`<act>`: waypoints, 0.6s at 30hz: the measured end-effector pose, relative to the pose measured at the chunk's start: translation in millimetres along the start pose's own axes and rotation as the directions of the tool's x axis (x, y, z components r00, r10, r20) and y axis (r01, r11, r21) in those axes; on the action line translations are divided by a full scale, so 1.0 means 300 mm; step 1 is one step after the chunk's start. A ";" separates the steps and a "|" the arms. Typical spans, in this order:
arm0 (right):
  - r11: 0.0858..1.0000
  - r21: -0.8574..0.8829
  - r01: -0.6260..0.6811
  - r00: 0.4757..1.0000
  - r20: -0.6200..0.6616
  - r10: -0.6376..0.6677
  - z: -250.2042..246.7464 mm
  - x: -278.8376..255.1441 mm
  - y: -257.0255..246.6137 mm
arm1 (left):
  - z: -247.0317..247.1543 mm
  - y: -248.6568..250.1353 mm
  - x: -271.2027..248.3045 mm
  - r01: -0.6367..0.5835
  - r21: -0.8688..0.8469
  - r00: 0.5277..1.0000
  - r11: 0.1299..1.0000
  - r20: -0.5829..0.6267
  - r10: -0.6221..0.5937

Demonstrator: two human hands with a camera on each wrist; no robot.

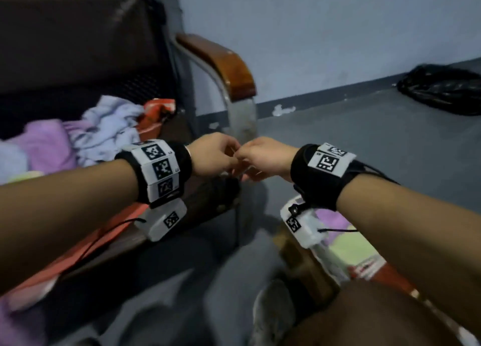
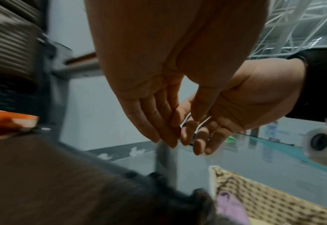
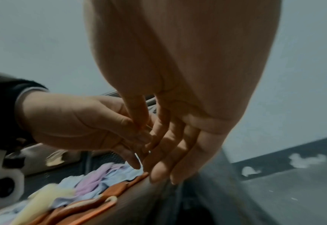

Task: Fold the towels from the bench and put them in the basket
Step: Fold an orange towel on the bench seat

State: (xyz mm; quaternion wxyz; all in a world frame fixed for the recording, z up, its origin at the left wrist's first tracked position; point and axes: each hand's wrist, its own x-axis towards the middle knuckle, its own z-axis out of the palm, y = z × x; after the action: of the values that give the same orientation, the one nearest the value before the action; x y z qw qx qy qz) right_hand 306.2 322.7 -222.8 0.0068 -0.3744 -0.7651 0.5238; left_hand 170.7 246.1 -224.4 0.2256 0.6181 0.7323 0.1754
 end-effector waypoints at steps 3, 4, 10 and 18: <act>0.992 -0.077 0.100 0.988 0.124 -0.090 0.197 0.100 -0.147 | -0.100 -0.180 -0.162 0.131 0.061 0.988 0.989 -0.088 -0.126; 0.986 -0.102 0.130 0.981 0.156 -0.113 0.262 0.135 -0.189 | -0.124 -0.242 -0.213 0.178 0.069 0.978 0.982 -0.123 -0.168; 0.793 -0.488 0.365 0.922 0.304 -0.237 0.586 0.283 -0.330 | -0.153 -0.567 -0.495 0.431 0.149 0.896 0.890 -0.187 -0.403; 0.356 -0.825 0.439 0.889 0.342 -0.304 0.783 0.384 -0.322 | -0.131 -0.791 -0.689 0.461 0.279 0.887 0.843 -0.160 -0.432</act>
State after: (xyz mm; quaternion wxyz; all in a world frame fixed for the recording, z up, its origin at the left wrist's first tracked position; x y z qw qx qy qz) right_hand 74.1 185.9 -294.8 -0.1203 -0.1036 -0.9858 0.0544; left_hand -19.2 2.1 -295.3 0.1272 0.4493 0.8838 0.0293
